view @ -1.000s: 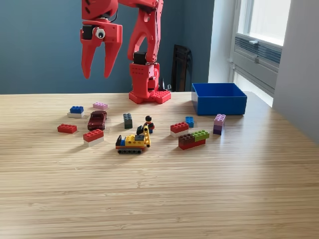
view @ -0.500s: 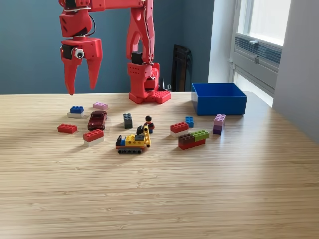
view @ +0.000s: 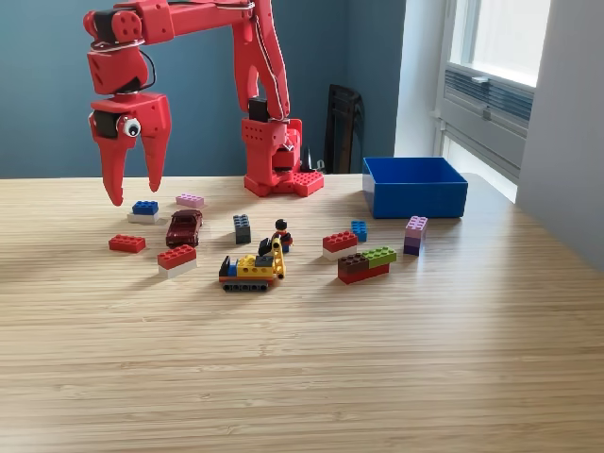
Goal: Grasp a lego block and put it in the bin.
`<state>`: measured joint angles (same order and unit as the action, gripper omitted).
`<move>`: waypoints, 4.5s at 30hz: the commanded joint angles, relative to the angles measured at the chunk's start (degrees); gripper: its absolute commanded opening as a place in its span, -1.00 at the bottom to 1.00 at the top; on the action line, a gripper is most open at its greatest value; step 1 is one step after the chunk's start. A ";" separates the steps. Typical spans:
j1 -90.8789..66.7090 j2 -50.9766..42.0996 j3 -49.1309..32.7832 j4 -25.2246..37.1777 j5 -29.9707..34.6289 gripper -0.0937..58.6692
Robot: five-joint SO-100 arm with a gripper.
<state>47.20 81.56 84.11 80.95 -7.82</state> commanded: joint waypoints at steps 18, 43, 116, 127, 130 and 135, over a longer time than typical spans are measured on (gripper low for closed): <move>-1.05 -14.41 -10.72 -5.54 -11.87 -0.16; -3.08 -21.18 -13.71 -7.29 -11.51 -0.99; -121.03 18.37 -3.52 20.65 28.92 -1.00; -122.26 18.37 0.62 20.65 24.17 -0.65; -122.17 18.37 1.14 20.65 22.50 -0.25; -122.17 18.37 1.14 20.57 21.36 -0.10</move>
<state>-74.62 95.45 85.87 99.23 13.97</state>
